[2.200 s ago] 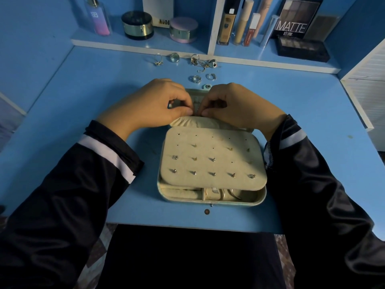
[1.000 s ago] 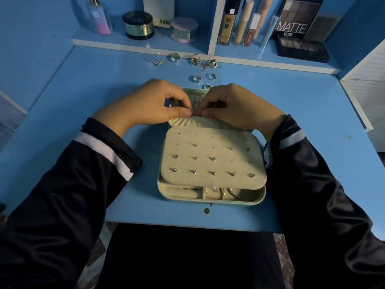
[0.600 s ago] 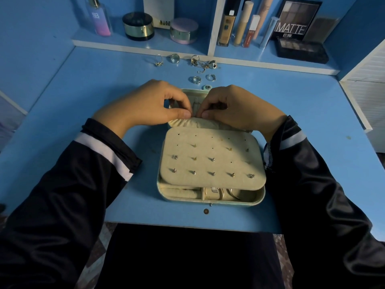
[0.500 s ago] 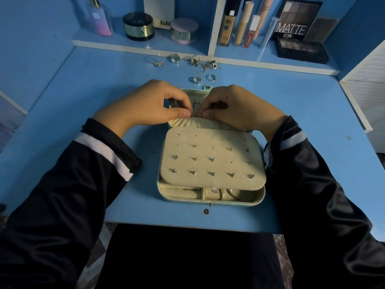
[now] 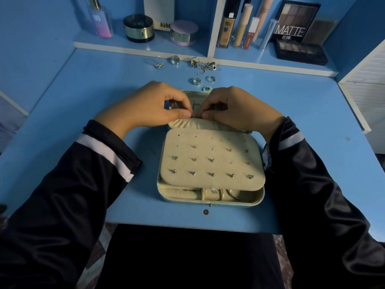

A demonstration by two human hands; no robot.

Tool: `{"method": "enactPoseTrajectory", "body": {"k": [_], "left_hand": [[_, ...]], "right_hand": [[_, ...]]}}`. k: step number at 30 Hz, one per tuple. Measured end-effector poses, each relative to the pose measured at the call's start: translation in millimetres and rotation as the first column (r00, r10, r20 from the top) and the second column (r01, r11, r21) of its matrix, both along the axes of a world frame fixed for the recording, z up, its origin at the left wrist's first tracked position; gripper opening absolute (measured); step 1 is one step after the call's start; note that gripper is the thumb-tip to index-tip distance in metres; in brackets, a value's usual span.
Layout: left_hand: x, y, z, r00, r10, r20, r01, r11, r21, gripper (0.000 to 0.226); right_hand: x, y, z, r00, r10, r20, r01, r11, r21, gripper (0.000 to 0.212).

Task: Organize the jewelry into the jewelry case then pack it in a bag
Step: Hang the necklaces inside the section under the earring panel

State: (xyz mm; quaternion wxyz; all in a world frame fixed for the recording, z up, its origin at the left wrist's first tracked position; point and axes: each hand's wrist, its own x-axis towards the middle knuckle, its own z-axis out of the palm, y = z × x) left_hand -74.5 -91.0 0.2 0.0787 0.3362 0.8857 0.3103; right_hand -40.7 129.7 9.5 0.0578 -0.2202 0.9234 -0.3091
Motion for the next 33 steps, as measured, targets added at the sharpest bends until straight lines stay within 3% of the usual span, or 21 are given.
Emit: {"method": "enactPoseTrajectory", "body": {"k": [6, 12, 16, 23, 33], "left_hand": [[-1.5, -0.2, -2.6, 1.0, -0.002, 0.008, 0.002, 0.999, 0.04, 0.004], [-12.0, 7.8, -6.6, 0.986, 0.115, -0.124, -0.087, 0.974, 0.211, 0.008], [-35.1, 11.8, -6.4, 0.971, 0.125, -0.203, -0.093, 0.983, 0.159, 0.014], [-88.3, 26.3, -11.7, 0.961, 0.139, -0.238, -0.119, 0.988, 0.095, 0.022], [-124.6, 39.6, -23.5, 0.913, 0.135, -0.384, -0.109, 0.99, 0.089, 0.016]], "right_hand": [[-1.8, 4.0, 0.0, 0.999, -0.028, -0.028, 0.028, 1.0, -0.007, 0.01], [-15.7, 11.6, -2.0, 0.98, -0.186, -0.074, 0.175, 0.975, -0.136, 0.009], [-37.7, 16.6, -5.7, 0.944, -0.306, -0.125, 0.283, 0.944, -0.171, 0.011], [-83.9, 20.8, -10.8, 0.905, -0.356, -0.234, 0.346, 0.935, -0.083, 0.015], [-127.8, 20.5, -18.1, 0.913, -0.261, -0.315, 0.295, 0.953, 0.067, 0.018]]}}
